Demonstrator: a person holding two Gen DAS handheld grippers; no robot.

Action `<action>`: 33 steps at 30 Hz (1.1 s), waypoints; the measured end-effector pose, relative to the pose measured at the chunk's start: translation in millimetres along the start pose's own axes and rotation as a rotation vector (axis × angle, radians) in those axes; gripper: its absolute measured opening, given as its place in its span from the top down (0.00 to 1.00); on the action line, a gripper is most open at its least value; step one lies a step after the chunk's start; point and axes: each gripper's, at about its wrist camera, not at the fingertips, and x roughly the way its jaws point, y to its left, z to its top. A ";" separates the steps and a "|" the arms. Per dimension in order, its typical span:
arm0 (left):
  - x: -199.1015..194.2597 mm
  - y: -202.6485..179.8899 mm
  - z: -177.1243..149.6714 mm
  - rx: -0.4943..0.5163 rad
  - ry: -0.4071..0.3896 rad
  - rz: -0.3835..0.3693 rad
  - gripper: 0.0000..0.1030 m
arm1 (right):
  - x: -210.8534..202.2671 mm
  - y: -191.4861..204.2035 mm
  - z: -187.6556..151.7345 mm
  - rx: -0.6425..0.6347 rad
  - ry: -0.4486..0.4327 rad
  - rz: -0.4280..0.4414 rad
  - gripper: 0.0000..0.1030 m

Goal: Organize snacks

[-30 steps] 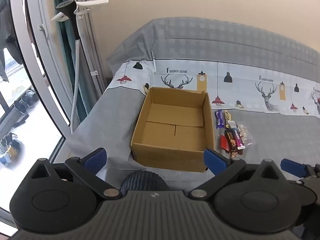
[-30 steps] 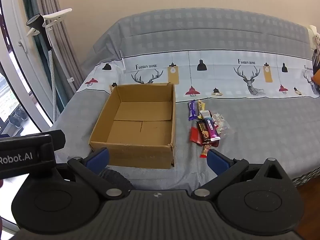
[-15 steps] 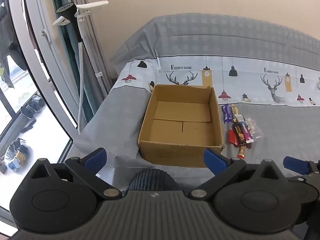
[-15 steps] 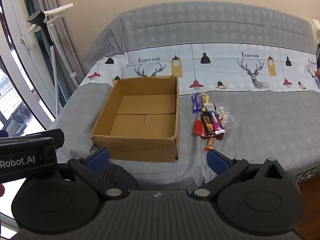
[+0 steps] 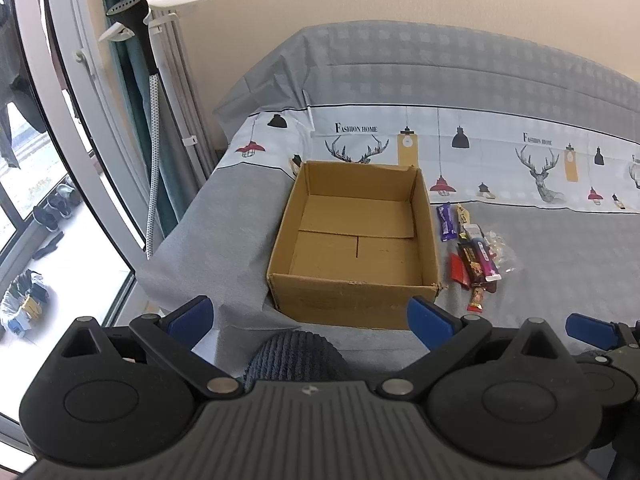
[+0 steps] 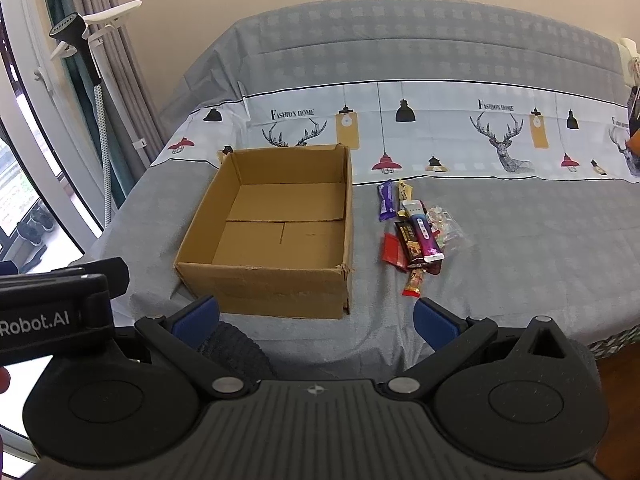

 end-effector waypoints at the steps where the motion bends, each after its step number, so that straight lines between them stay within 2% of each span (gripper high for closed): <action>1: 0.0 -1.1 0.1 0.002 -0.002 0.000 0.00 | 0.1 -0.3 -0.2 0.000 0.001 -0.002 0.00; 33: 4.1 -8.5 -2.0 0.009 0.000 -0.003 0.00 | 1.8 -2.1 -3.7 0.010 0.007 -0.007 0.00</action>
